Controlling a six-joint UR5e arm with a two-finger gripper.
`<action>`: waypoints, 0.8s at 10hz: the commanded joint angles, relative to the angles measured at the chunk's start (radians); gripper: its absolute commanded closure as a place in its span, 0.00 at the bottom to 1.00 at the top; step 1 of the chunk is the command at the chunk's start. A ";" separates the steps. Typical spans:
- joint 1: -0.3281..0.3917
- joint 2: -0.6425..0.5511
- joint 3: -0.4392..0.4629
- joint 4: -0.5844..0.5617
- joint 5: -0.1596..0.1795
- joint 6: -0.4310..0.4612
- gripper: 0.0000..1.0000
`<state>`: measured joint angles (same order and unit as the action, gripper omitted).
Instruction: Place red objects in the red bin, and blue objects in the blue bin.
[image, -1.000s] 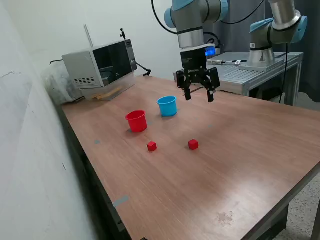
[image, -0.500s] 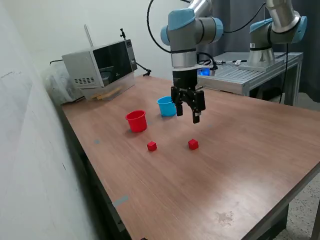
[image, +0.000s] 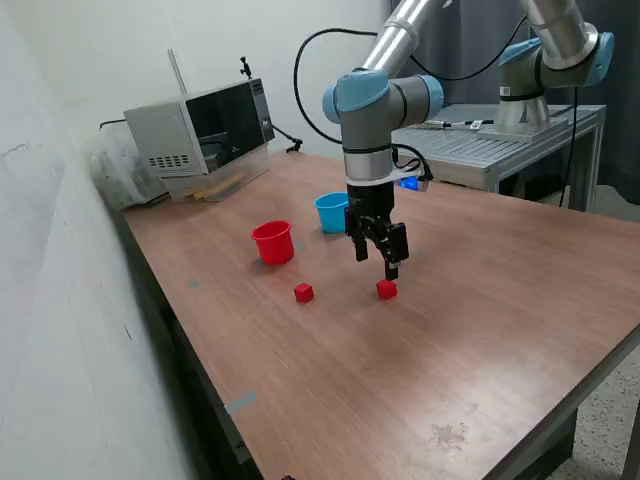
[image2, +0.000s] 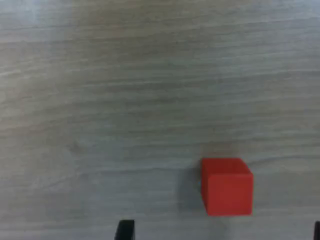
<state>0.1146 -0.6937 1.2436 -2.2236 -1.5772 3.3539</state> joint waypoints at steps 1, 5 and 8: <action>0.000 0.026 -0.001 -0.004 -0.007 0.001 0.00; 0.003 0.034 -0.003 -0.004 -0.009 -0.001 0.00; 0.013 0.034 -0.003 -0.004 -0.007 -0.013 1.00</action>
<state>0.1241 -0.6598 1.2411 -2.2273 -1.5852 3.3503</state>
